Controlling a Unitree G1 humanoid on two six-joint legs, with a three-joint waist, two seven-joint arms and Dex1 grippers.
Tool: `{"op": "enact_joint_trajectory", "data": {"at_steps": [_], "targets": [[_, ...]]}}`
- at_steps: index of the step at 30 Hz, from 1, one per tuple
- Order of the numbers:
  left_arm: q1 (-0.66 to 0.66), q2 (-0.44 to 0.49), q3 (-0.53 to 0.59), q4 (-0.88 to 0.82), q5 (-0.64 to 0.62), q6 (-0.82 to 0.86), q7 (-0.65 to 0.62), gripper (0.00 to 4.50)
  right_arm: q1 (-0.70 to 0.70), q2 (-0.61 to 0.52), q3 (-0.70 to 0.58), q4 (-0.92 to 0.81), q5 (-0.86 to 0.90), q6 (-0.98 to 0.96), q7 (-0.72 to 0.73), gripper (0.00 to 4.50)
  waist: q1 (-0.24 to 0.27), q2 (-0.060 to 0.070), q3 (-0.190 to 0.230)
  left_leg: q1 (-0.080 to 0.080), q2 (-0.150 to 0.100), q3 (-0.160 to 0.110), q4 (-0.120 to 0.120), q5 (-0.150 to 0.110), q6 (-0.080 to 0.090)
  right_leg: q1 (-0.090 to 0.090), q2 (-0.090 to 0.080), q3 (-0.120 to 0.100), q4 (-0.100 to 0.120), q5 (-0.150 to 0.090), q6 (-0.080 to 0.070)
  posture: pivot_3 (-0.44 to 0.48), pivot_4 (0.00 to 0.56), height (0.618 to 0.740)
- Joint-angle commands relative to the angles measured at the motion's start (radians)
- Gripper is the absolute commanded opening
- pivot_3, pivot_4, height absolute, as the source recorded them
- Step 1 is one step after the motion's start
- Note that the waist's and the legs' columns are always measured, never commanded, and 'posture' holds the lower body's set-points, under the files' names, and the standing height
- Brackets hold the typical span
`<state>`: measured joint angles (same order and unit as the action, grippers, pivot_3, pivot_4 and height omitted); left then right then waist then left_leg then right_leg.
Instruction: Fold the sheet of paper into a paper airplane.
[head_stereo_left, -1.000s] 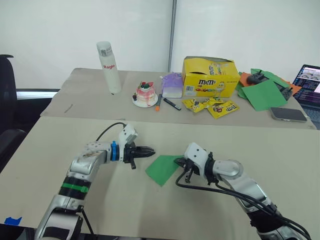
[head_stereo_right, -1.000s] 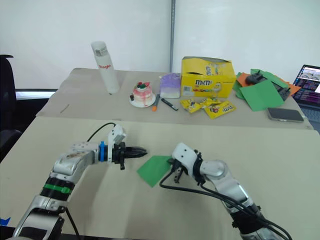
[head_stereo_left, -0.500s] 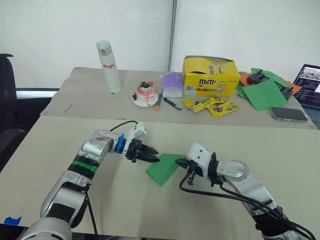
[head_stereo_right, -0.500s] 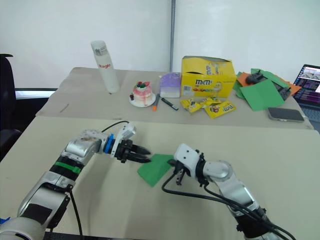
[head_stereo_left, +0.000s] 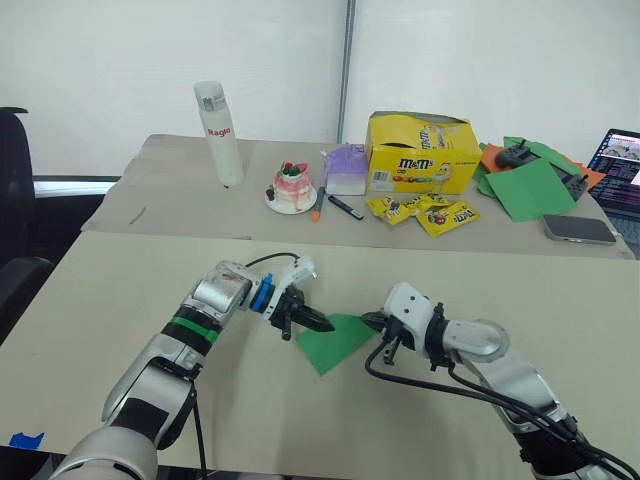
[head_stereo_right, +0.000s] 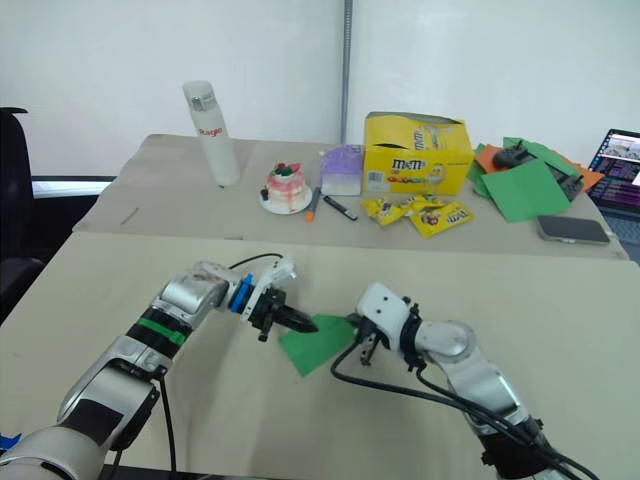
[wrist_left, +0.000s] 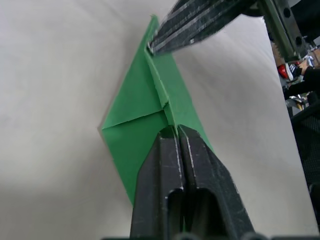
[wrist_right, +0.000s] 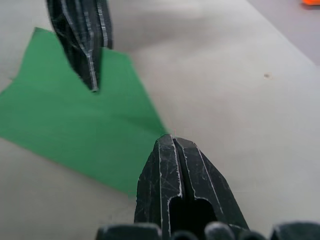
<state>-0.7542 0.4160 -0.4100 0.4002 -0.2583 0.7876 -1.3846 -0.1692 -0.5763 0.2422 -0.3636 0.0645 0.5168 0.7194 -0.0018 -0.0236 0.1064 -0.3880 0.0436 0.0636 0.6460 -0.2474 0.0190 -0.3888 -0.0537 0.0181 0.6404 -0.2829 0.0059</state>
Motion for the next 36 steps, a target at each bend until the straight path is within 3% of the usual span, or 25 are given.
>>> {"op": "enact_joint_trajectory", "data": {"at_steps": [1, 4, 7, 11, 16, 20, 31, 36], "targets": [[0.03, -0.014, 0.043, -0.081, -0.048, 0.108, 0.054, 0.01, 0.011, -0.024, -0.084, -0.052, 0.032, 0.033, -0.008, 0.0, 0.0, 0.0, 0.0, 0.0, 0.0, 0.0, 0.0, 0.0, 0.0, 0.0, 0.0, 0.0, 0.0, 0.0, 0.0, 0.0, 0.15, 0.722], [0.052, -0.034, 0.1, -0.112, -0.091, 0.194, 0.117, 0.01, 0.022, -0.042, -0.12, -0.064, 0.032, 0.041, -0.017, 0.0, 0.0, 0.0, 0.0, 0.0, 0.0, 0.0, 0.0, 0.0, 0.0, 0.0, 0.0, 0.0, 0.0, 0.0, 0.0, 0.0, 0.15, 0.722], [0.087, -0.105, 0.261, -0.149, -0.163, 0.361, 0.285, 0.01, 0.029, -0.061, -0.197, -0.065, 0.023, 0.04, -0.056, 0.0, 0.002, 0.0, 0.0, 0.0, 0.001, -0.001, 0.0, 0.0, 0.0, 0.0, -0.001, 0.0, 0.001, 0.0, 0.0, 0.0, 0.15, 0.722], [0.151, -0.301, 0.564, -0.268, -0.22, 0.659, 0.566, 0.01, -0.012, -0.024, -0.28, -0.044, 0.018, 0.041, -0.152, 0.0, 0.002, 0.0, 0.0, 0.0, 0.001, -0.001, 0.001, 0.0, 0.0, 0.0, -0.001, 0.0, 0.001, 0.0, 0.001, 0.0, 0.15, 0.722], [0.18, -0.535, 0.767, -0.384, -0.21, 0.819, 0.795, 0.01, -0.037, 0.022, -0.296, -0.048, 0.011, 0.047, -0.222, 0.0, 0.005, 0.0, 0.0, 0.0, 0.0, -0.002, 0.001, 0.0, -0.001, 0.001, -0.001, 0.0, 0.001, 0.0, 0.001, 0.0, 0.15, 0.722], [0.182, -0.611, 0.802, -0.372, -0.201, 0.827, 0.896, 0.01, -0.054, 0.043, -0.302, -0.046, -0.002, 0.048, -0.271, 0.0, 0.003, 0.0, 0.0, 0.001, -0.001, -0.003, 0.0, 0.001, -0.002, 0.001, -0.002, 0.002, 0.001, 0.0, 0.001, 0.0, 0.15, 0.722], [0.155, -0.649, 0.836, -0.287, -0.257, 0.767, 1.034, 0.01, -0.066, 0.059, -0.303, -0.051, 0.002, 0.05, -0.307, 0.0, 0.0, 0.001, 0.0, 0.004, -0.002, -0.003, -0.001, 0.003, -0.004, 0.004, -0.003, 0.002, 0.002, 0.0, 0.001, 0.0, 0.15, 0.722], [0.162, -0.58, 0.83, -0.326, -0.306, 0.802, 1.032, 1.5, -0.061, 0.067, -0.294, -0.061, -0.002, 0.053, -0.307, 0.0, -0.003, 0.001, 0.0, 0.002, -0.004, -0.003, -0.002, 0.003, -0.005, 0.002, -0.003, 0.002, 0.002, 0.0, 0.001, 0.0, 0.15, 0.722]]}}
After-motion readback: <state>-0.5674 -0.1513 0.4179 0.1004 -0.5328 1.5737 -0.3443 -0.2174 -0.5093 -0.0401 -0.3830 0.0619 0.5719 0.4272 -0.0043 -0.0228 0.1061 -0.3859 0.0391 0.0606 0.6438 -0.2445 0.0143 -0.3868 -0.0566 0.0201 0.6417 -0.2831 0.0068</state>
